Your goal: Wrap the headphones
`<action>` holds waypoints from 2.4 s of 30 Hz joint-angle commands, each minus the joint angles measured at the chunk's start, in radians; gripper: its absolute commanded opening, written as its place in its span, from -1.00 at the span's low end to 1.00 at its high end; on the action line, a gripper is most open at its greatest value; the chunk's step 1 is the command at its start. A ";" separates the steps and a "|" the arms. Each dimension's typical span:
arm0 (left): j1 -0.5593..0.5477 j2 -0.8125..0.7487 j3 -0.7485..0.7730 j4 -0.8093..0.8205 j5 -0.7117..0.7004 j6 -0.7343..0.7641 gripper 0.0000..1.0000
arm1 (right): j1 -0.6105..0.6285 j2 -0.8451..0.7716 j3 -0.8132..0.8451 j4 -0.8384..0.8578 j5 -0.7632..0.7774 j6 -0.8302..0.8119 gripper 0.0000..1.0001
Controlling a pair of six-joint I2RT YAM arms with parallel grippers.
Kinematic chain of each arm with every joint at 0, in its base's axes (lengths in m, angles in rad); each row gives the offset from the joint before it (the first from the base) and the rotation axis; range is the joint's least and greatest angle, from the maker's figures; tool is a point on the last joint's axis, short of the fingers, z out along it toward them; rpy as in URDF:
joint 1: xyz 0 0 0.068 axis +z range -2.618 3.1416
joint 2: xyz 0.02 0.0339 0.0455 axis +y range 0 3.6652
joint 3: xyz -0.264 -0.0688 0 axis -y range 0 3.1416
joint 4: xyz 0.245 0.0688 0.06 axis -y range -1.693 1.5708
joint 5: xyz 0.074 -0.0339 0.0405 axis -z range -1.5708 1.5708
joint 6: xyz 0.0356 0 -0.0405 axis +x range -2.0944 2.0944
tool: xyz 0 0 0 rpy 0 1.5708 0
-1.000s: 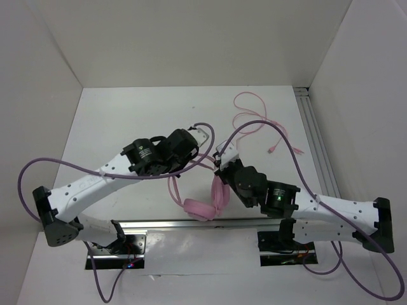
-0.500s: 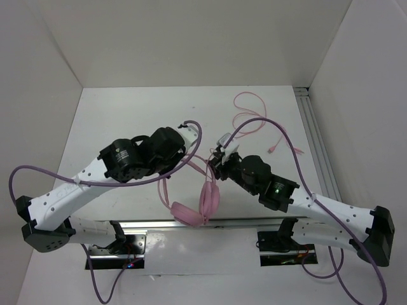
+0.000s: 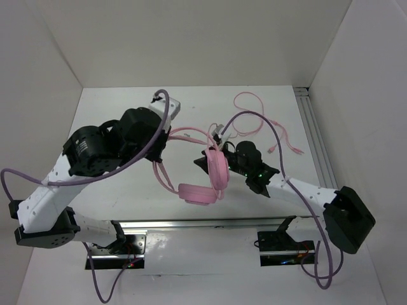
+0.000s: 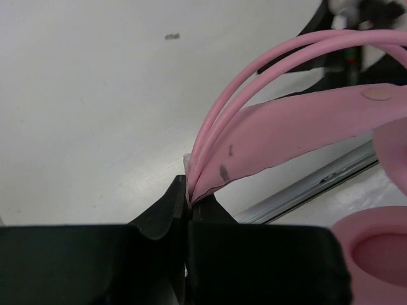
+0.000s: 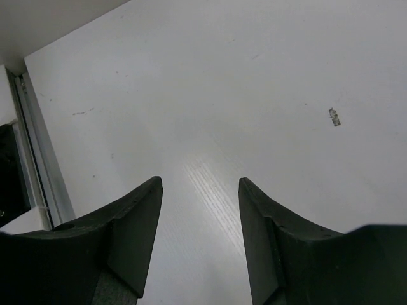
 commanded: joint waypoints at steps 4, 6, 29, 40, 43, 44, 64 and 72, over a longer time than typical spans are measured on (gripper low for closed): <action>0.023 -0.005 0.159 0.084 0.011 -0.139 -1.00 | -0.105 0.100 0.142 0.086 -0.228 0.006 0.18; 0.048 -0.005 0.159 0.084 0.011 -0.154 -1.00 | -0.105 0.100 0.151 0.062 -0.248 -0.005 0.18; 0.292 -0.025 0.168 0.114 0.251 -0.226 -1.00 | -0.069 -0.141 0.053 0.046 0.101 -0.102 0.62; 0.301 -0.034 0.150 0.105 0.251 -0.226 -1.00 | -0.138 0.169 0.248 0.155 0.115 -0.157 0.65; 0.301 -0.034 0.150 0.105 0.251 -0.226 -1.00 | -0.151 0.288 0.308 0.177 0.048 -0.148 0.61; 0.301 -0.043 0.150 0.105 0.251 -0.226 -1.00 | -0.165 0.318 0.323 0.177 0.026 -0.134 0.58; 0.310 -0.029 0.320 0.243 0.219 -0.320 -1.00 | -0.289 0.825 0.421 0.689 -0.586 0.344 -0.50; 0.396 0.076 0.357 0.302 0.137 -0.341 -1.00 | -0.250 0.804 0.249 0.896 -0.597 0.440 -1.00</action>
